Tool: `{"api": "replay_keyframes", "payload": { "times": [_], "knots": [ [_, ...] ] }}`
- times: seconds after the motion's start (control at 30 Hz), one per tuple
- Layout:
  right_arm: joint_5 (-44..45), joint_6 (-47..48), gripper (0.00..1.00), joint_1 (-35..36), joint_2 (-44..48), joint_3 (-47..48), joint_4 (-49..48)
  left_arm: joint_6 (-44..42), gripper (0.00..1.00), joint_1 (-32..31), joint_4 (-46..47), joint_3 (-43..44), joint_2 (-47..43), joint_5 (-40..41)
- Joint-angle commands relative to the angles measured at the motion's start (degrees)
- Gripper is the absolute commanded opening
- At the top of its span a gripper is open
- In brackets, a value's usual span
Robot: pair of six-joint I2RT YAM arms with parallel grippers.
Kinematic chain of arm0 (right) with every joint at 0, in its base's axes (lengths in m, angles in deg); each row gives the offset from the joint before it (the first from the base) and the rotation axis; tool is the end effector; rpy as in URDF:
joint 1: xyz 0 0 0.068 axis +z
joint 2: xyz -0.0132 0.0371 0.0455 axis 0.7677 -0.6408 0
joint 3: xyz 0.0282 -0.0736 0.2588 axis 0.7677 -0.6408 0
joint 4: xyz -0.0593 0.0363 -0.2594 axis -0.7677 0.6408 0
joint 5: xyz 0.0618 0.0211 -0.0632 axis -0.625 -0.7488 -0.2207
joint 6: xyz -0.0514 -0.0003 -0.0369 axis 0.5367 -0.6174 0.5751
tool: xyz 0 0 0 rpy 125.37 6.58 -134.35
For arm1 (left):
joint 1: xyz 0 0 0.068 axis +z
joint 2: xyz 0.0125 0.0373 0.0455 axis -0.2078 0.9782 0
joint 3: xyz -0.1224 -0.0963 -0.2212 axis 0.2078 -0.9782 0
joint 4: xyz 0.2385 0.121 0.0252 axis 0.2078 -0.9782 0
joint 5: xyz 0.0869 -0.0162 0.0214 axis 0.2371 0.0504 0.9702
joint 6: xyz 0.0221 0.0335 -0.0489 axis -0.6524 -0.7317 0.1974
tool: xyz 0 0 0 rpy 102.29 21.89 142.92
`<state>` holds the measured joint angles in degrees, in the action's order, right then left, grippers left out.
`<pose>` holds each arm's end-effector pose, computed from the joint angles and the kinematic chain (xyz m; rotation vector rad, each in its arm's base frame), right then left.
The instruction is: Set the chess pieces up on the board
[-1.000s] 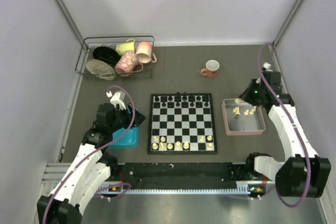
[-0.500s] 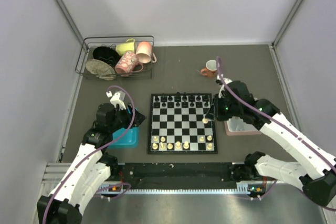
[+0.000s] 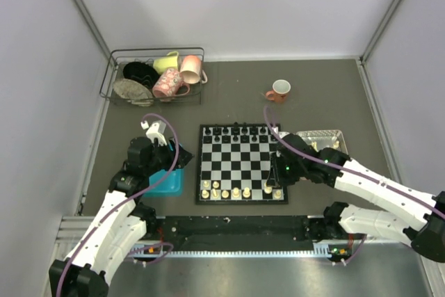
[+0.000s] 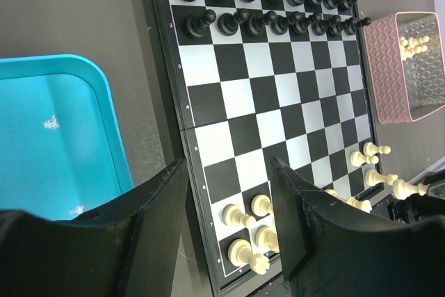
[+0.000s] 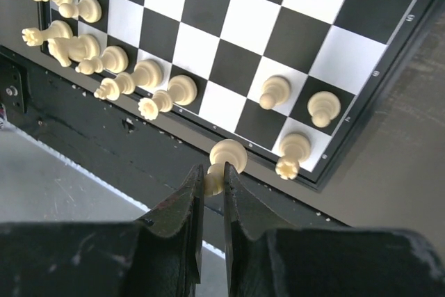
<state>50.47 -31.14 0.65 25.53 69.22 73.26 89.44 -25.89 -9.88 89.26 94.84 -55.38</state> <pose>0.1255 0.1584 0.2406 -0.3067 2.6688 0.6394 0.1661 -0.0581 0.2125 -0.0837 2.1574 -0.8186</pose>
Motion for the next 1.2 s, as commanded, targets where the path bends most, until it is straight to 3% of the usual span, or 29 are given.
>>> {"api": "replay_keyframes", "payload": {
  "times": [0.0,0.47,1.17],
  "knots": [
    [1.8,-3.5,0.00,3.1,-1.5,-0.6,-6.0,-0.6,0.56,0.3,2.3,-0.3,-0.6,-0.5],
    [3.1,-5.4,0.00,6.2,-9.9,-1.2,-11.4,-0.7,0.56,0.2,2.5,-0.2,-0.3,-0.5],
    [5.2,-5.9,0.00,7.9,-13.6,-2.3,-12.5,-0.7,0.56,0.2,2.5,-0.2,-0.4,-0.4]
  ]
}}
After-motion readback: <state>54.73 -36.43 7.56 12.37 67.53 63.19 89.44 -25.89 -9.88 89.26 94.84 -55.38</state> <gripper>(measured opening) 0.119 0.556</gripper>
